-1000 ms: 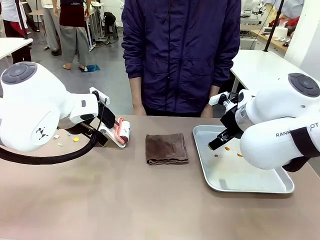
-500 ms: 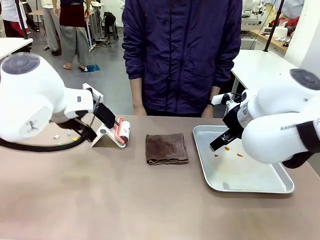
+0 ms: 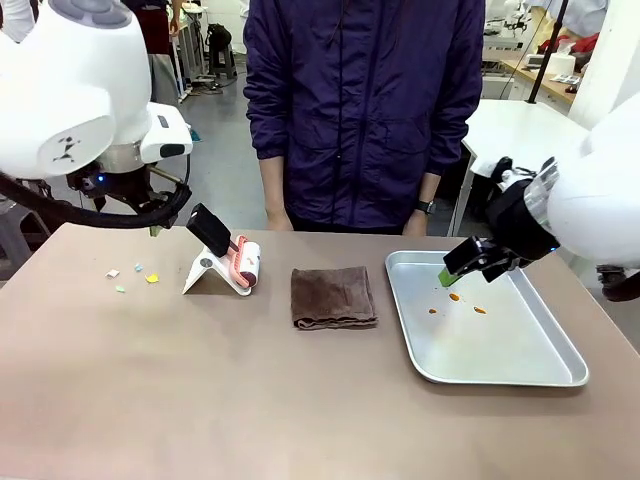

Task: Clean the surface of the table.
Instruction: Hold the Lint Roller with your left hand and the towel with your right hand.

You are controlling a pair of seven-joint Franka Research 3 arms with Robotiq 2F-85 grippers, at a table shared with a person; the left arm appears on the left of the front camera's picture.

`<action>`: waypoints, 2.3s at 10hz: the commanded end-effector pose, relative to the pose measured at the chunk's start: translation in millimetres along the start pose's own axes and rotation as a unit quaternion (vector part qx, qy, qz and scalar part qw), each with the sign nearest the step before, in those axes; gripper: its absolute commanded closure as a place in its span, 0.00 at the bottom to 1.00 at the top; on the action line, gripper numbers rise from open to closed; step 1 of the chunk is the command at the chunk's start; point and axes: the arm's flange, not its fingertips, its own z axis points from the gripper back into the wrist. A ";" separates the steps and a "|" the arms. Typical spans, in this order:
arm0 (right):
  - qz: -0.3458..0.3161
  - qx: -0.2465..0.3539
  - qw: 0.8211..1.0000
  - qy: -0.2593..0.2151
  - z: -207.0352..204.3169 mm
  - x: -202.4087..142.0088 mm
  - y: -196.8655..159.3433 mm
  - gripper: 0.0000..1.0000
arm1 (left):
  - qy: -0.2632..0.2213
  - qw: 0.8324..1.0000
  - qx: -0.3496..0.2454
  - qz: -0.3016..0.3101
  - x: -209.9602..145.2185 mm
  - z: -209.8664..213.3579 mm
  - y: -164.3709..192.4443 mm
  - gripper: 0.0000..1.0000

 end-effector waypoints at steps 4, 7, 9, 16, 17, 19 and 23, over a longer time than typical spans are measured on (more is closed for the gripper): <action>0.042 -0.017 0.999 -0.005 -23.9 3.8 1.2 0.00 | -0.030 0.999 -0.012 -0.034 -14.9 -24.3 5.9 0.00; 0.042 -0.017 0.999 -0.005 -23.9 3.8 1.2 0.00 | -0.030 0.999 -0.012 -0.034 -14.9 -24.3 5.9 0.00; 0.042 -0.017 0.999 -0.005 -23.9 3.8 1.2 0.00 | -0.030 0.999 -0.012 -0.034 -14.9 -24.3 5.9 0.00; -0.025 0.120 0.992 -0.007 22.3 -5.8 -5.8 0.00 | 0.076 0.959 -0.272 -0.026 0.0 -30.7 65.3 0.00; -0.110 0.167 0.979 -0.037 41.6 -8.5 -17.2 0.00 | 0.111 0.930 -0.350 0.001 -0.4 -35.9 91.9 0.00; -0.219 0.252 0.942 -0.038 62.4 -21.9 -42.5 0.00 | 0.173 0.859 -0.472 0.094 -8.3 -59.6 134.2 0.00; -0.337 0.379 0.858 -0.076 92.3 -75.9 -145.1 0.00 | 0.248 0.695 -0.556 0.382 -43.4 -137.4 204.7 0.00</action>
